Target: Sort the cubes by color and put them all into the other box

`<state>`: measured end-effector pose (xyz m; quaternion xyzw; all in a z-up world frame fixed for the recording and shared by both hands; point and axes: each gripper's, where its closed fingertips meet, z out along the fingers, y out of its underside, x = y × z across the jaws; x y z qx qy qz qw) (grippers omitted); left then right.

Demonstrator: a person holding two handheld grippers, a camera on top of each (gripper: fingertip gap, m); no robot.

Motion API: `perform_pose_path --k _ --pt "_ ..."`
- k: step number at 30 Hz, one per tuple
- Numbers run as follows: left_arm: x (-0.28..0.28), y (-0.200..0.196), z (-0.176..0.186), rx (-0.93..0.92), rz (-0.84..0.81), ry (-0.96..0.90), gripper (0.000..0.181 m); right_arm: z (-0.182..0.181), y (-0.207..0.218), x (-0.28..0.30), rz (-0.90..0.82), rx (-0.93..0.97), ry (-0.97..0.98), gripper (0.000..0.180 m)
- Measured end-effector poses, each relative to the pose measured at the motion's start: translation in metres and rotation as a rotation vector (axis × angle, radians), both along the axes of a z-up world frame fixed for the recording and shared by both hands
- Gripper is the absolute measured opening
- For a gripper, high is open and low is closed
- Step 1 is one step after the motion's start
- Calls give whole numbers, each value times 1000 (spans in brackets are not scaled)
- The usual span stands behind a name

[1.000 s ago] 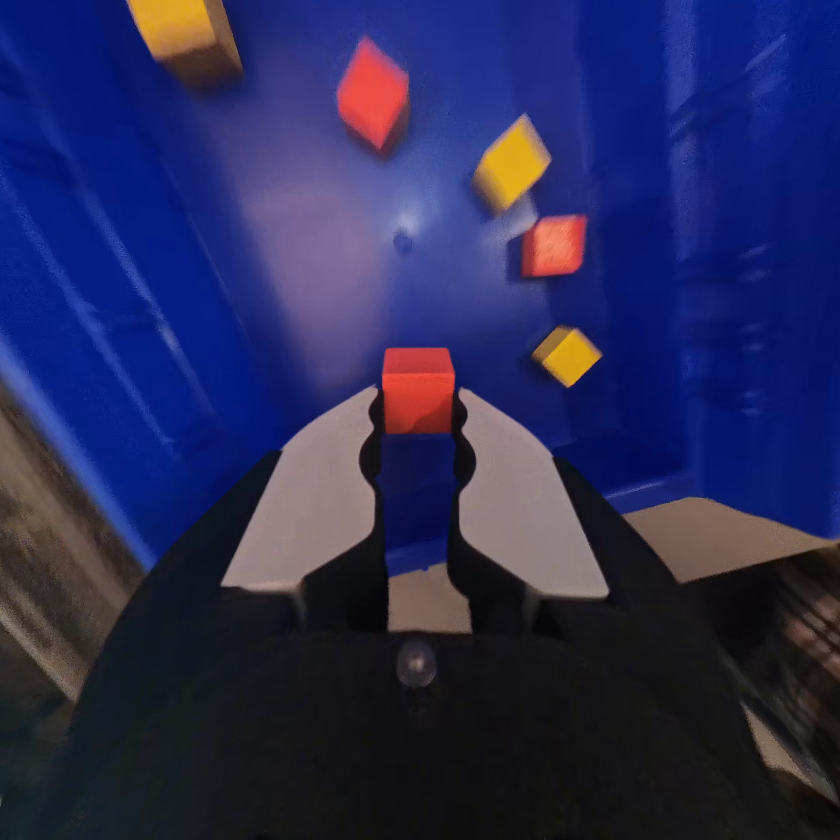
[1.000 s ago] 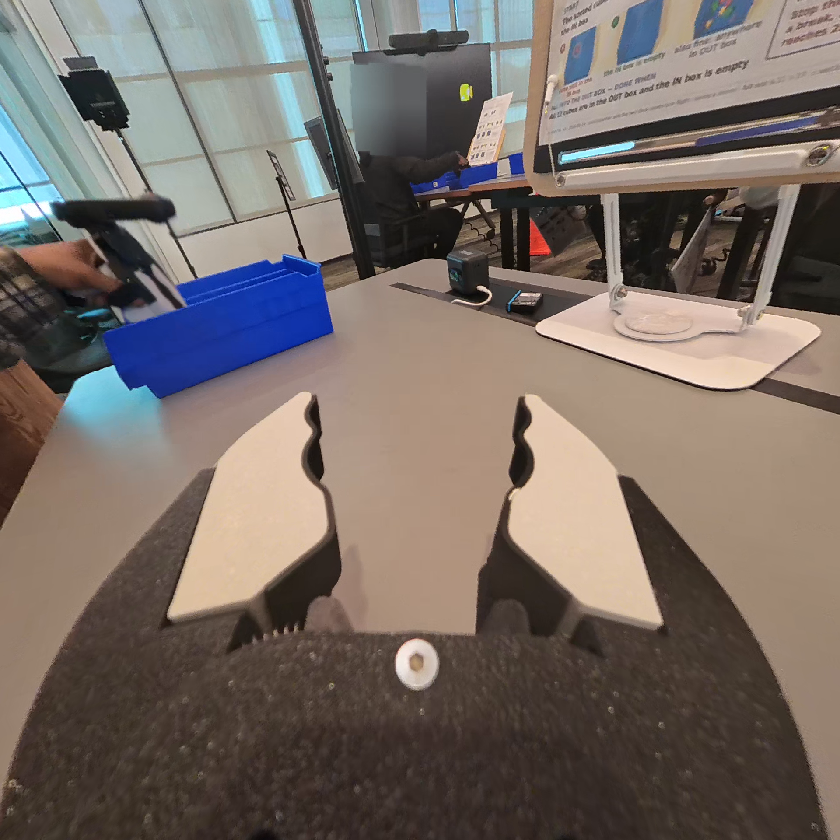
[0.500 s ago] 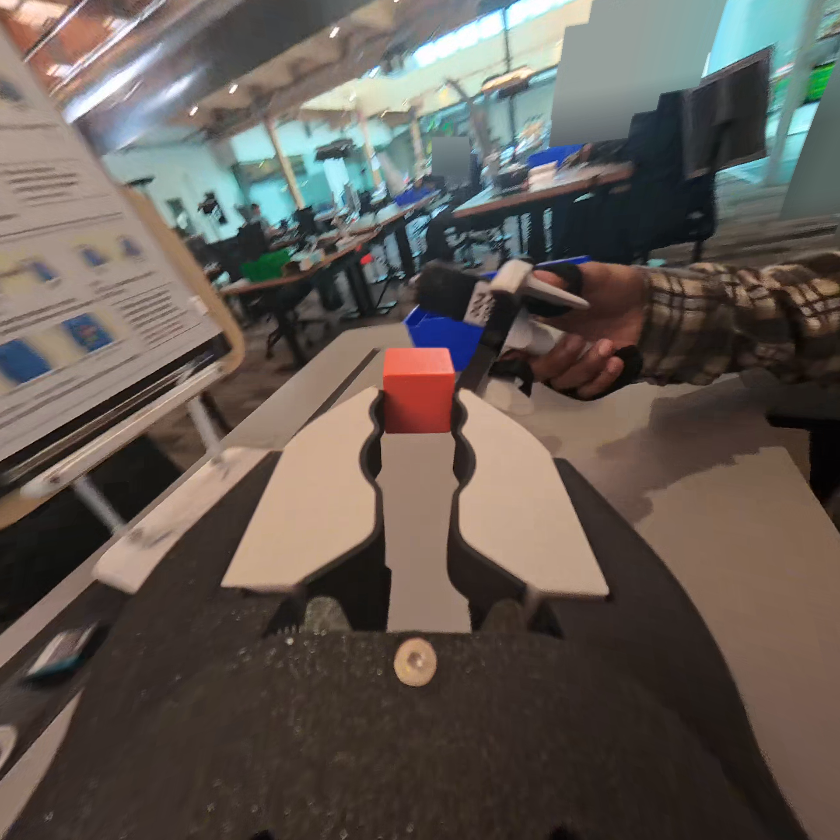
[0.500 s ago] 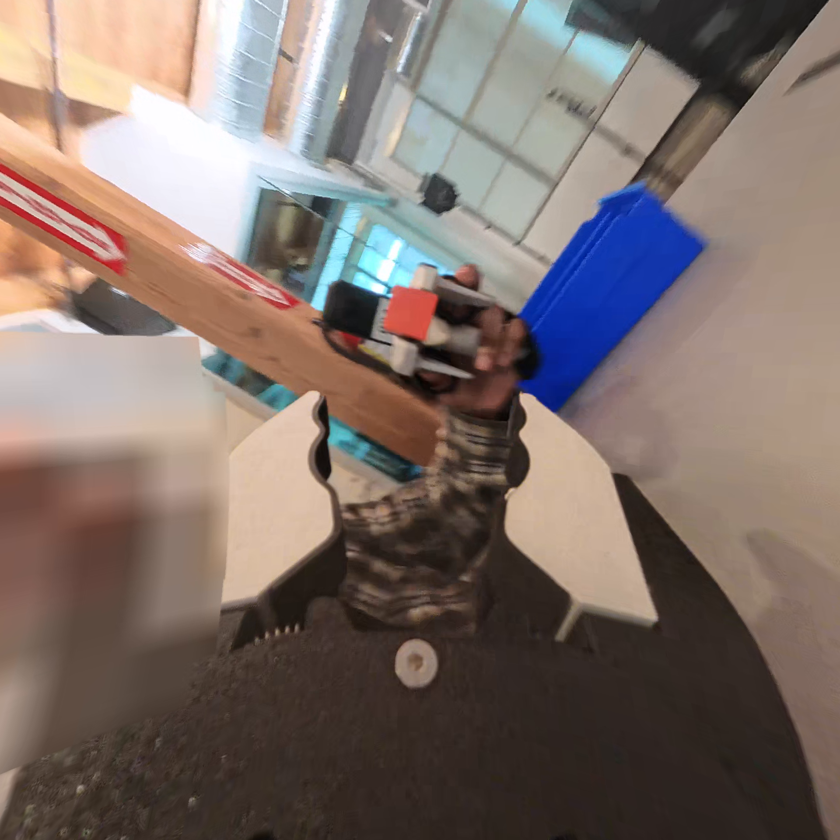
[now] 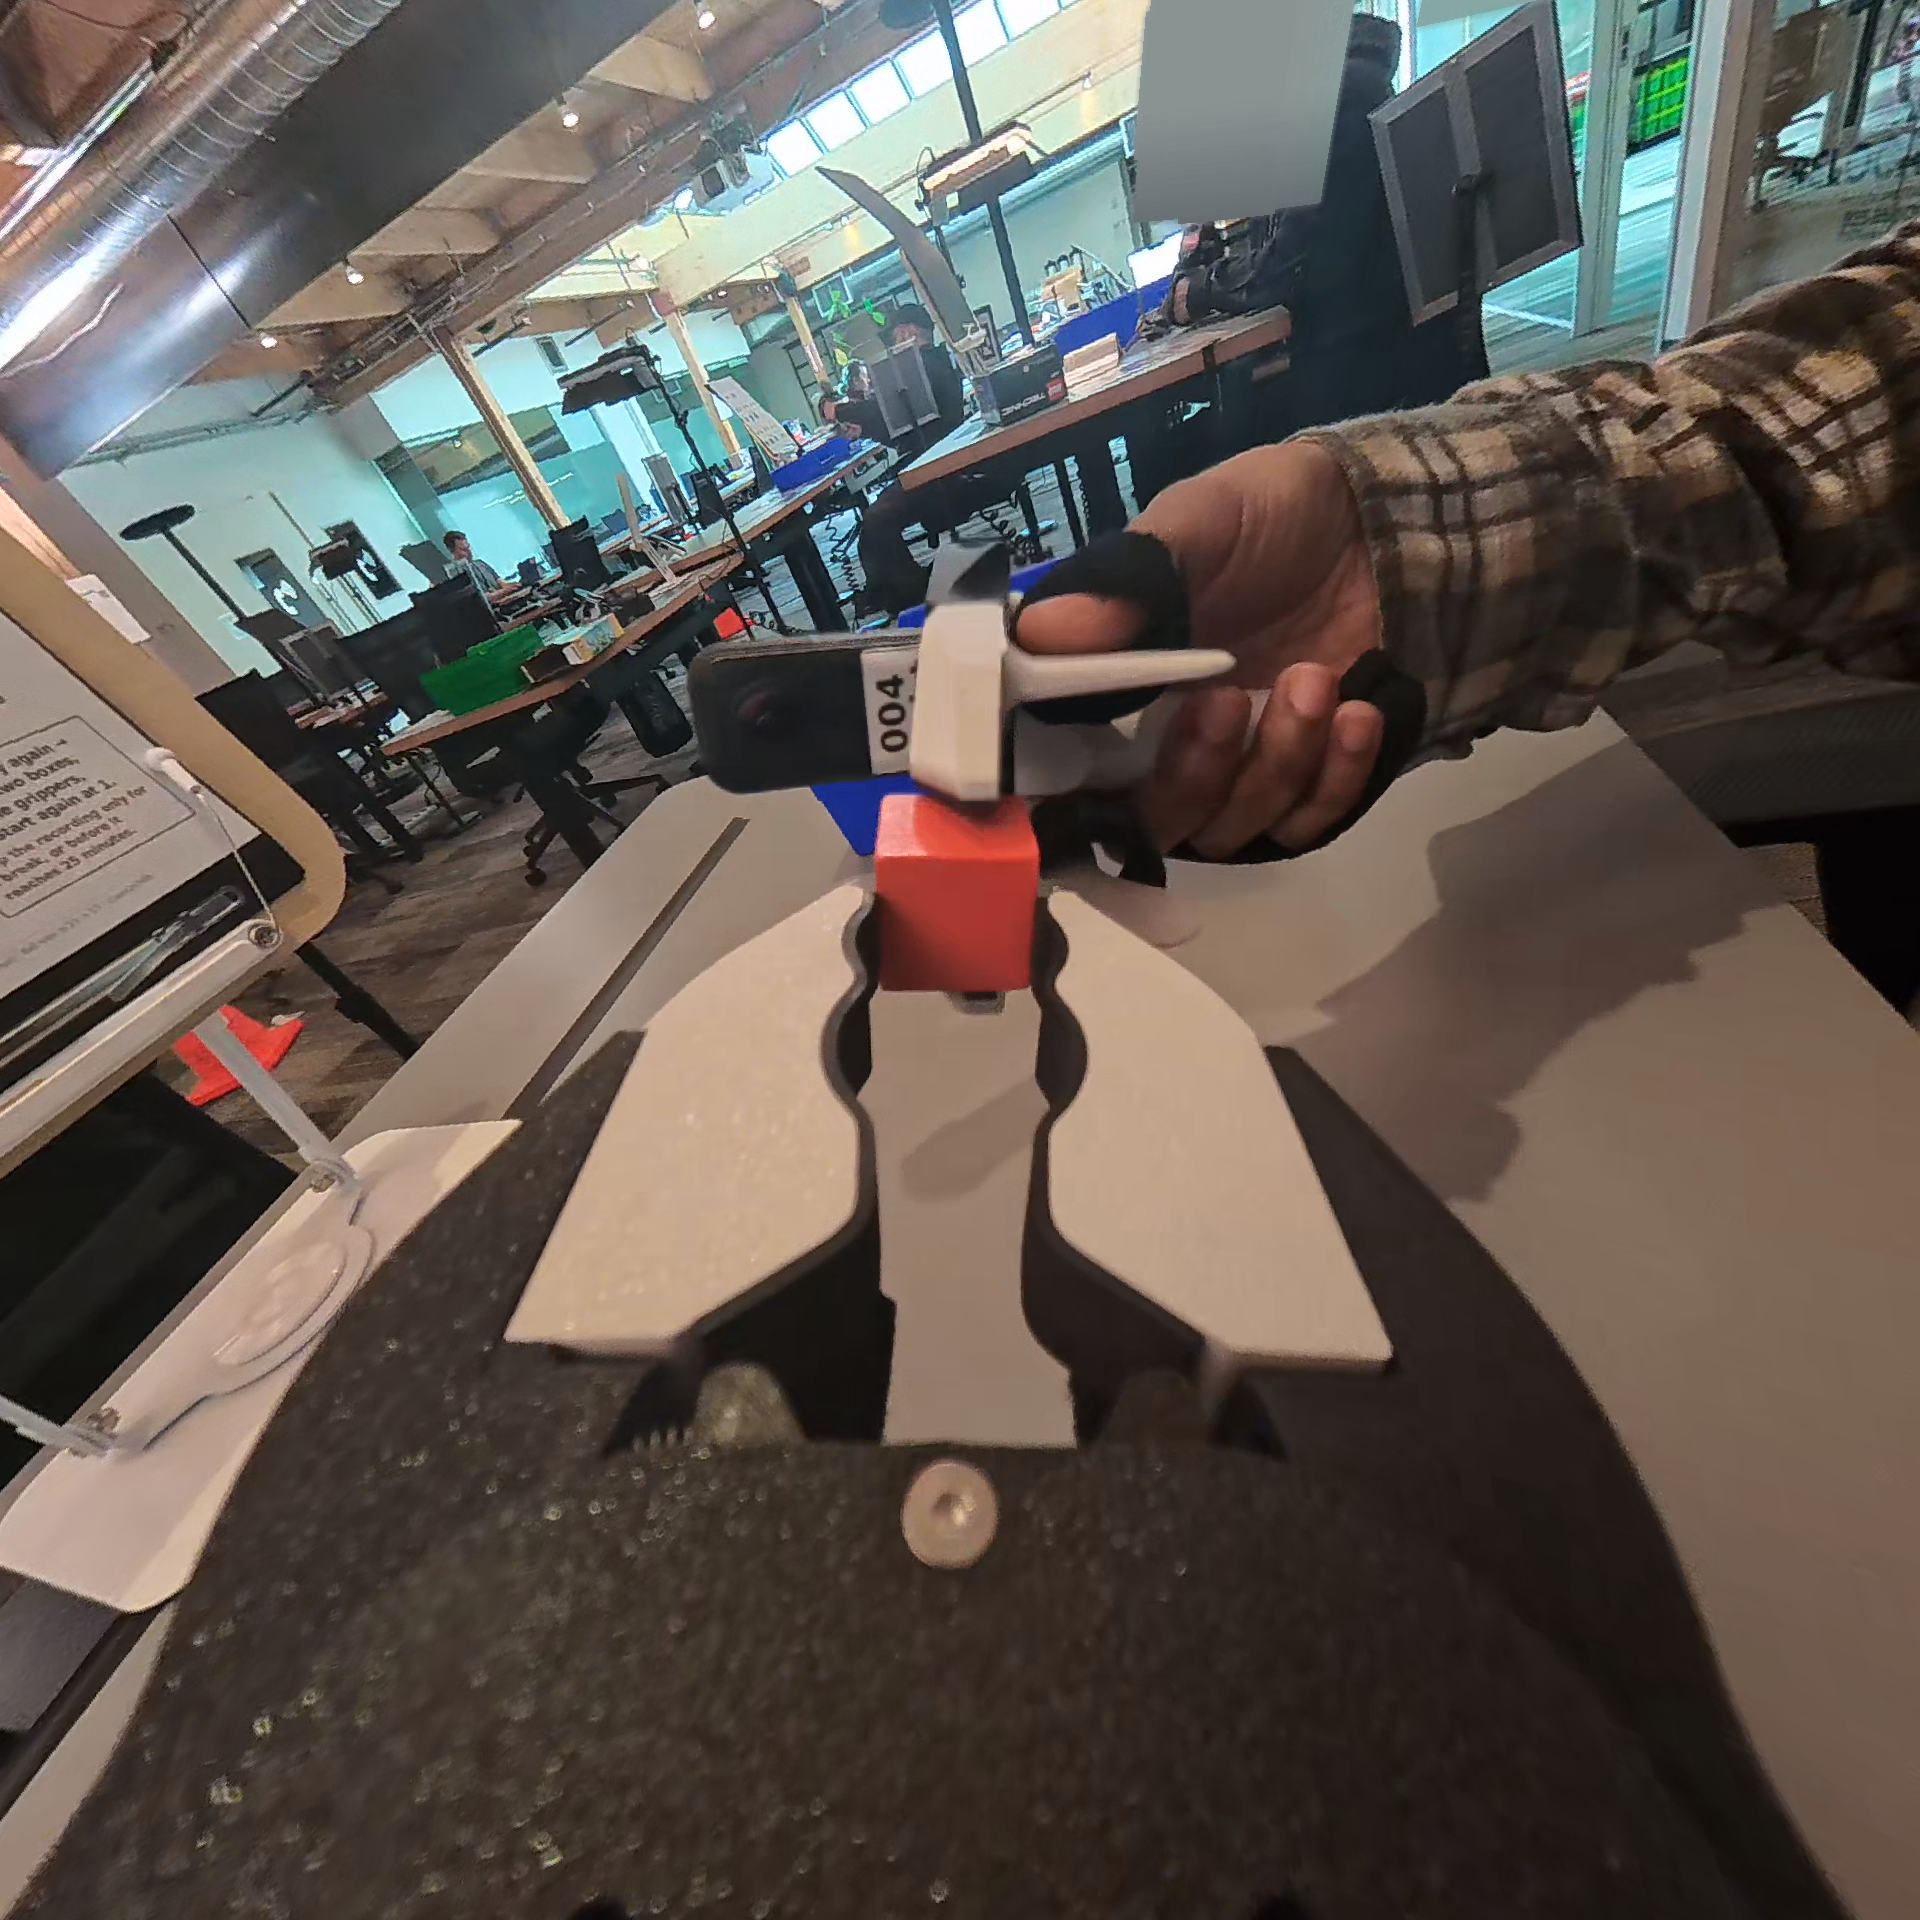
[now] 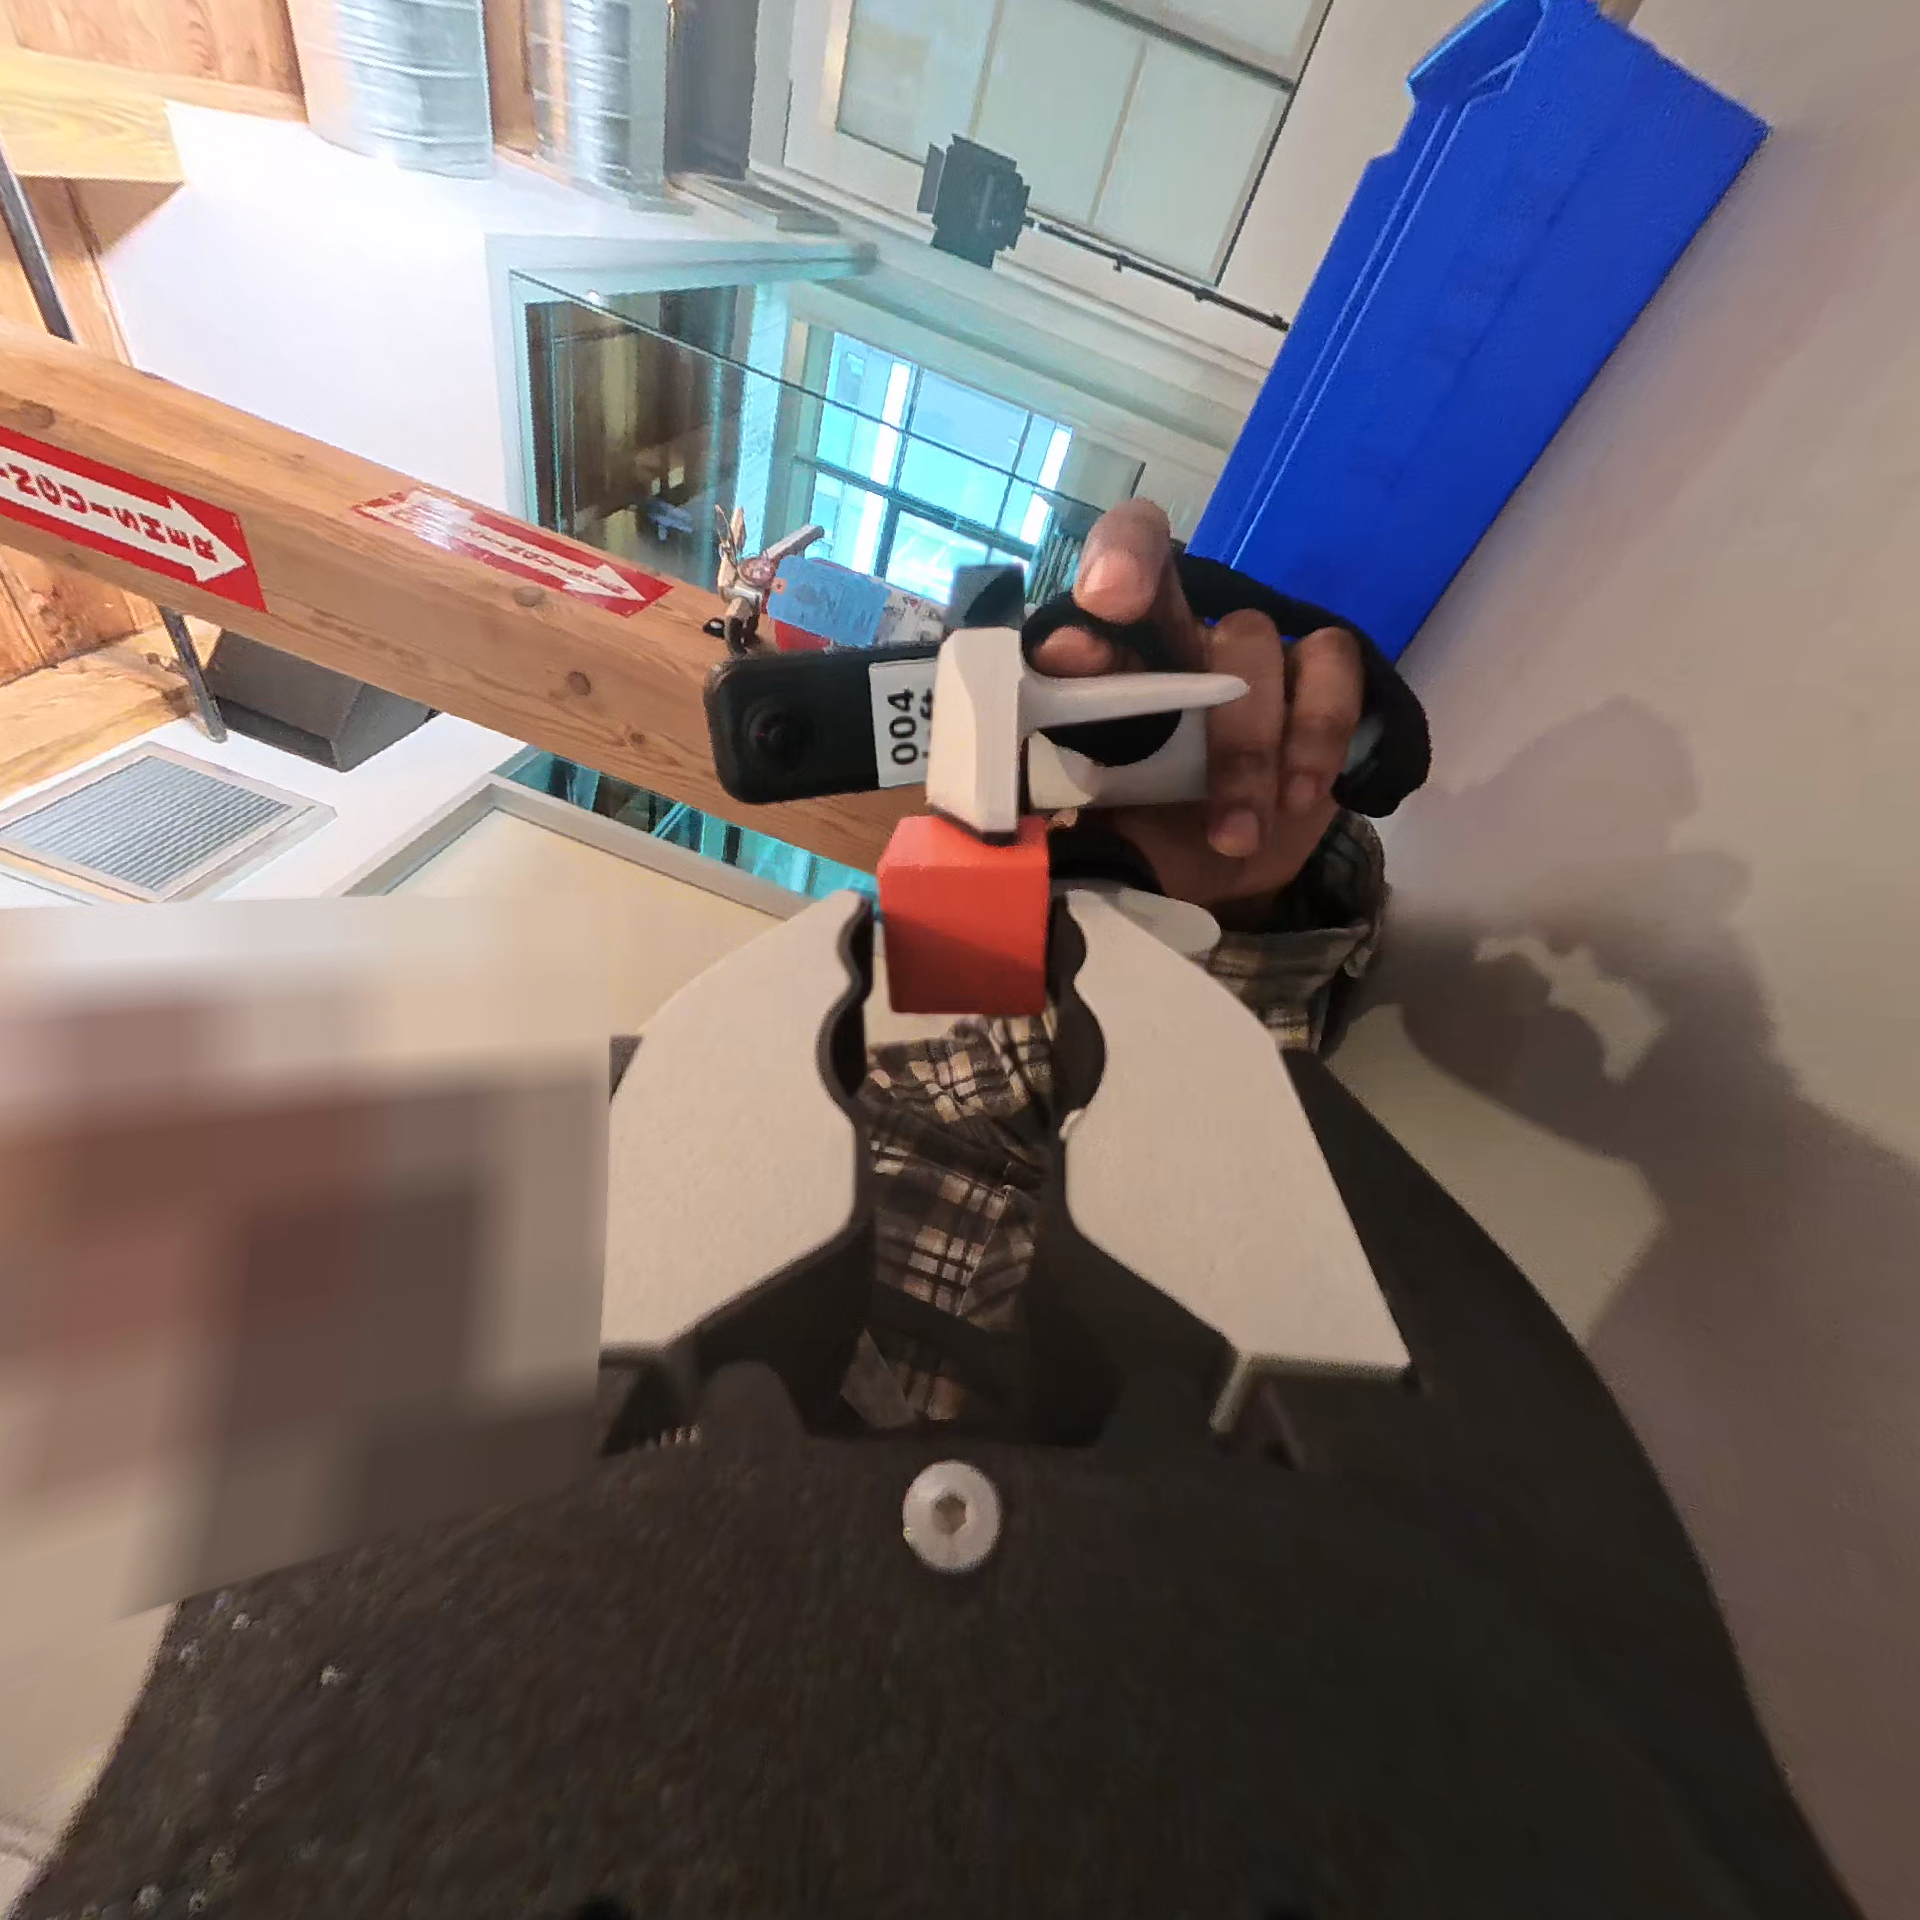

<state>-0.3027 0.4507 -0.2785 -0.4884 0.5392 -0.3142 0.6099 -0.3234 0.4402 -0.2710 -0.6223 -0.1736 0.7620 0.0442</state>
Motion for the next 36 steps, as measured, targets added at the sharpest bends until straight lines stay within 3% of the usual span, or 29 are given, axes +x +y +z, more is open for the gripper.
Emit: perform_pose_path --k 5,8,14,17,21,26,36 --pt "3 -4 2 -17 -10 -19 27 1 -4 4 18 51 -54 28" --pt "0 -2 2 -61 25 -45 52 15 4 38 -42 131 -146 29" --pt "-1 0 -8 -168 27 -51 63 24 55 207 -393 434 -784 29" --pt "4 -3 -12 -176 15 -26 62 18 70 309 -530 468 -1141 29" --pt "11 -5 -23 -165 15 31 58 4 76 384 -612 402 -1309 29" --pt "13 -5 -29 -162 17 52 56 -34 79 425 -555 351 -1464 29" --pt "8 9 -19 -233 102 43 53 -76 52 425 -242 411 -1511 29"
